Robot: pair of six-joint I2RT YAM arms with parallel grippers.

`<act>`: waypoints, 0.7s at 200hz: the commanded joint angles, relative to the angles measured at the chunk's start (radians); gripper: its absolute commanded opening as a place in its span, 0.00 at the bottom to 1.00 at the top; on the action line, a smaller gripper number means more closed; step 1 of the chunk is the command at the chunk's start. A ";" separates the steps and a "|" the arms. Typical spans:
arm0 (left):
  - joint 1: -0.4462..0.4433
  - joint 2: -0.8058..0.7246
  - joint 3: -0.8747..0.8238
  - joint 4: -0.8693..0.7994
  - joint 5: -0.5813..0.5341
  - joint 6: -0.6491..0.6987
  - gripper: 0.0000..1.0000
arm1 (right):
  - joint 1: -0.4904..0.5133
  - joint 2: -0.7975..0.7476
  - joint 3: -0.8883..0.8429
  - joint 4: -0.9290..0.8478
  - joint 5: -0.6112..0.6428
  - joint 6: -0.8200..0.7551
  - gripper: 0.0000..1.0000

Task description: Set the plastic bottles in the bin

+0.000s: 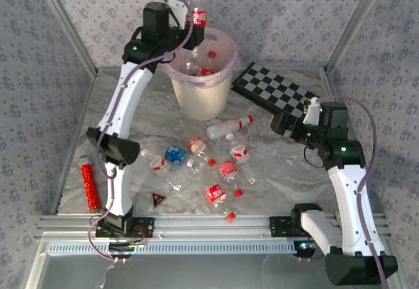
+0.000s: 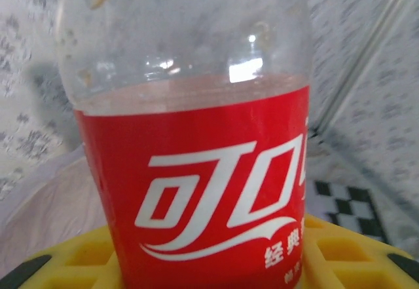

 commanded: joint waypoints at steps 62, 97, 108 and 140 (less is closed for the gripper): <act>0.003 0.134 0.060 -0.289 -0.081 0.235 0.00 | -0.012 -0.016 -0.015 -0.028 0.040 -0.018 0.97; 0.004 0.136 -0.018 -0.287 -0.063 0.249 0.18 | -0.012 -0.027 -0.034 -0.032 0.050 -0.022 0.97; 0.006 0.135 -0.019 -0.284 -0.047 0.241 0.43 | -0.012 -0.028 -0.040 -0.032 0.044 -0.023 0.97; 0.008 0.114 -0.014 -0.250 -0.006 0.229 0.76 | -0.011 -0.024 -0.063 -0.029 0.041 -0.030 0.97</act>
